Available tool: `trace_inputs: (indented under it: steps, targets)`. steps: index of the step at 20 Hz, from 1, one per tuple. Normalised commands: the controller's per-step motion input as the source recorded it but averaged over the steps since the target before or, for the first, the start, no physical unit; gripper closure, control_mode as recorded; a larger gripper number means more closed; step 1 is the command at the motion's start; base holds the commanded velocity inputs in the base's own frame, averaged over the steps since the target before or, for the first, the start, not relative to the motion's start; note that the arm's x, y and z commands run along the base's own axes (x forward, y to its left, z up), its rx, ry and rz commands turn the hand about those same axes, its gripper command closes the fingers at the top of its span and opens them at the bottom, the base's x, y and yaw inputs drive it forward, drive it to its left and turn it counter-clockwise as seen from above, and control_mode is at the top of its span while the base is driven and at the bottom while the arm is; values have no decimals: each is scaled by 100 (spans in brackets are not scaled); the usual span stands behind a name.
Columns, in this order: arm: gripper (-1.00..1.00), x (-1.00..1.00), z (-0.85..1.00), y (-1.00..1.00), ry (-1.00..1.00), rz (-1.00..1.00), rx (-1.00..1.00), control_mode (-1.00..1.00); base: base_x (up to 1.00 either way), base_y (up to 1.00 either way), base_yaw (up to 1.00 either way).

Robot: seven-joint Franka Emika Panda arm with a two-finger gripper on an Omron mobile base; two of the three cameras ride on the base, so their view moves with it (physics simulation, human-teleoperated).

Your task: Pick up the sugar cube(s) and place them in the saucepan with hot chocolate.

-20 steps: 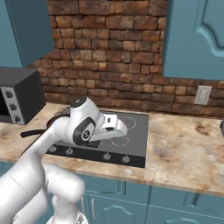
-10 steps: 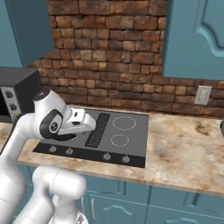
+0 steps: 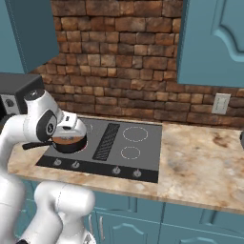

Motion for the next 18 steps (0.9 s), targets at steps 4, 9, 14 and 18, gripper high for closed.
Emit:
trace_inputs:
  steps: [4, 9, 14, 18]
  targets:
    - [100, 63, 9, 37, 3, 14, 21, -100, 0, 0, 0]
    - [100, 61, -22, 18, 5, 15, 6, -100, 0, 0, 0]
    - [100, 65, -35, 68, 17, 8, -5, -100, 0, 0, 0]
    - [100, 38, -25, 40, 13, 3, -1, -100, 0, 0, 0]
